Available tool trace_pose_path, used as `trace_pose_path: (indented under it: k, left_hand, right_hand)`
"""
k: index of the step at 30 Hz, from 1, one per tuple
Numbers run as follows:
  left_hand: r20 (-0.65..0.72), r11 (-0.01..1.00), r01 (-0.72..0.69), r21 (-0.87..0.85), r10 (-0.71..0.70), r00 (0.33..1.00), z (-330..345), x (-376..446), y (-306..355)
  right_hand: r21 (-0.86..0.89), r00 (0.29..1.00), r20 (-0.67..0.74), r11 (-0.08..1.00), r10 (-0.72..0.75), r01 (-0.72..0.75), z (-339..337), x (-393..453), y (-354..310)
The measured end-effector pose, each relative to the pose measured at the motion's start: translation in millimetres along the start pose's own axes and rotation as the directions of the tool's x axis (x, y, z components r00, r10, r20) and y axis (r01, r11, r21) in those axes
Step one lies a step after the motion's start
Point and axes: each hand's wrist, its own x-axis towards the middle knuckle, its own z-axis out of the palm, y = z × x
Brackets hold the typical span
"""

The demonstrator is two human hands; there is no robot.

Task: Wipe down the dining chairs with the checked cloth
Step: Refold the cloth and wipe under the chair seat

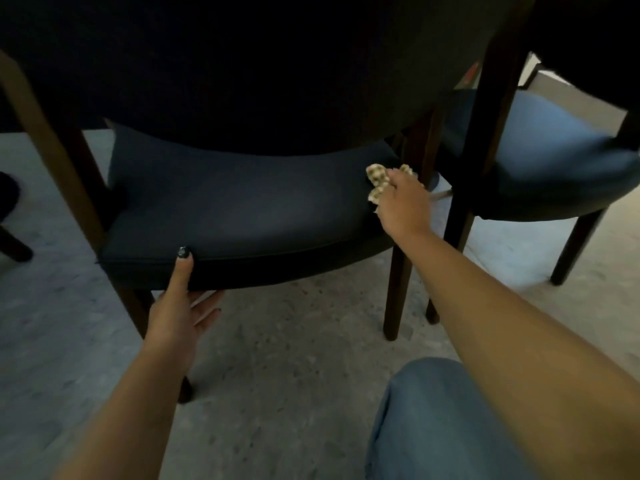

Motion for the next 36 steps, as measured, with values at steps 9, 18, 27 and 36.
trace_pose_path:
  k: [9,18,27,36]
  left_hand:
    - [-0.142,0.959,-0.042,0.282,0.085,0.986,-11.7,-27.4,12.5]
    - [-0.04,0.835,-0.392,0.385,0.44,0.897,17.1,-101.8,114.2]
    - [0.026,0.339,-0.869,0.36,0.927,0.373,58.4,-176.3,239.3]
    - [0.403,0.064,-0.681,0.729,0.764,0.504,132.3,-138.5,379.4]
  right_hand:
    - [-0.209,0.947,0.263,0.948,-0.182,0.241,-7.0,-30.9,-29.9]
    - [0.335,0.714,0.313,0.776,-0.626,0.534,-86.7,-148.1,-154.8]
    - [0.197,0.517,-0.267,0.479,-0.814,0.856,-237.3,-113.0,-214.5]
    - [-0.141,0.839,0.273,0.843,-0.471,0.519,-231.8,69.6,-287.0]
